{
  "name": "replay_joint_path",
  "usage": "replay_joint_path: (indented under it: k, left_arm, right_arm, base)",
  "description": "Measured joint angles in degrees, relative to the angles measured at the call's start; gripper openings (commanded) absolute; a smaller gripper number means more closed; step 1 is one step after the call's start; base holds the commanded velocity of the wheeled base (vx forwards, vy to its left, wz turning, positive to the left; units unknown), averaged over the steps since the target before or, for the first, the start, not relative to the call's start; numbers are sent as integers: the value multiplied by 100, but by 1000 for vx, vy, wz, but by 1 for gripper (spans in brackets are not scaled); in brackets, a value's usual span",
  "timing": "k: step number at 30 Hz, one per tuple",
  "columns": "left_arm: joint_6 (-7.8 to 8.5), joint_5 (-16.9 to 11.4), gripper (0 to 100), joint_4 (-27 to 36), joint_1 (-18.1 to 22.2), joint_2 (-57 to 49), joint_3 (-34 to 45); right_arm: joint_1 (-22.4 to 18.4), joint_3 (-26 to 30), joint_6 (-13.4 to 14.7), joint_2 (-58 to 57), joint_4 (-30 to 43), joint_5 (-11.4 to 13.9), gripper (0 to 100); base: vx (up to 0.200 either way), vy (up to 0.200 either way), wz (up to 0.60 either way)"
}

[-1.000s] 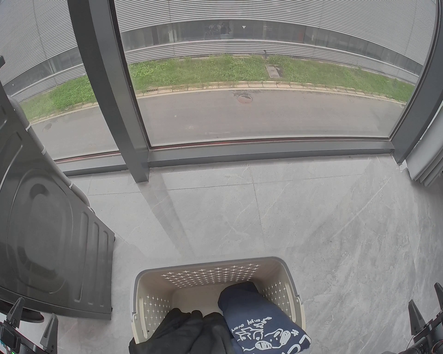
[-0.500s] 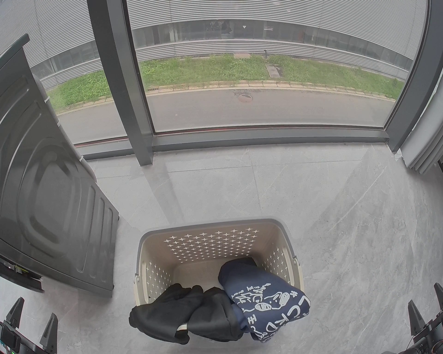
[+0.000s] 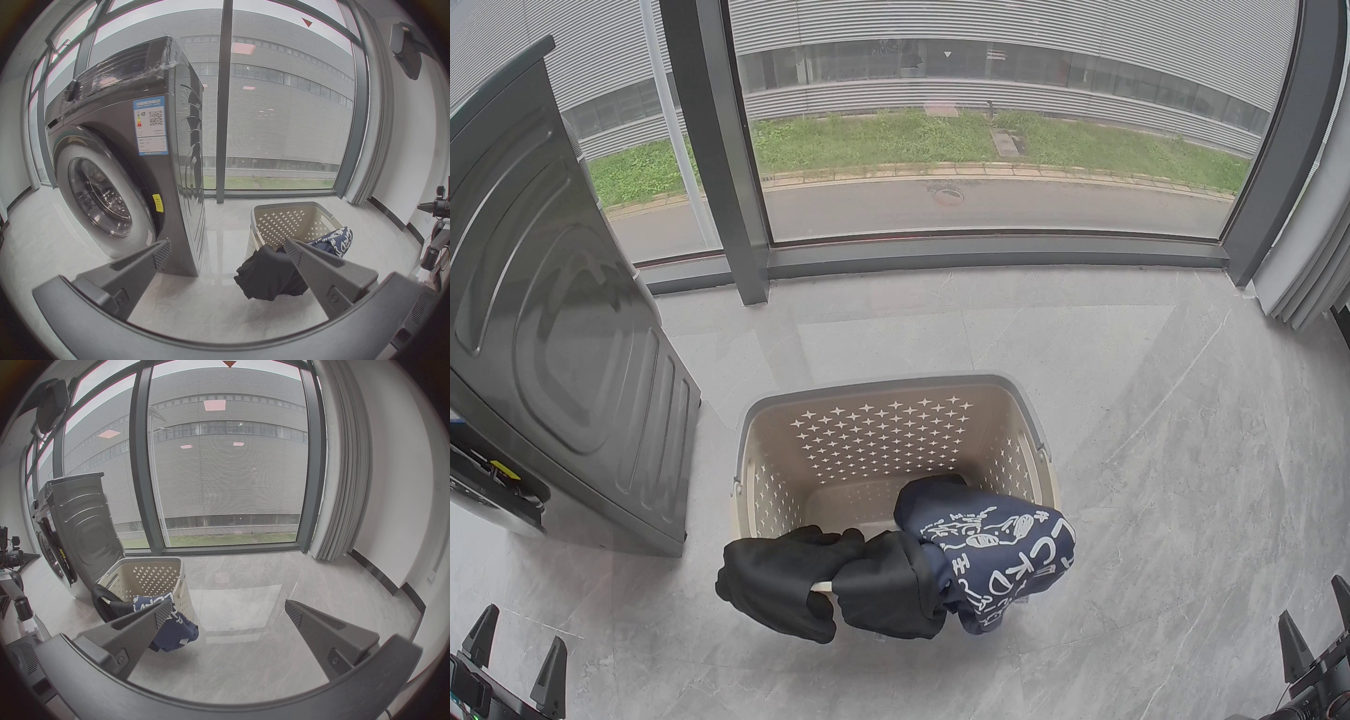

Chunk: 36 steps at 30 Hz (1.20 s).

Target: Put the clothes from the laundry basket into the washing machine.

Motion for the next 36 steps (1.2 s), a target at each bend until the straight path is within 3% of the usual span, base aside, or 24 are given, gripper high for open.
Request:
replay_joint_path:
  k: [7,13,36]
  left_arm:
    - [0,1,100,0,5,0,0]
    - [0,6,100,-2,0,0,0]
    - [-4,-2,100,4,5,0,0]
  right_arm:
    - [2,0,4,0,2,0,100]
    - [-4,0,4,0,2,-1,100]
    - [0,0,0,0,2,0,100]
  base:
    - [-200,0,0]
    - [0,0,0]
    - [0,200,0]
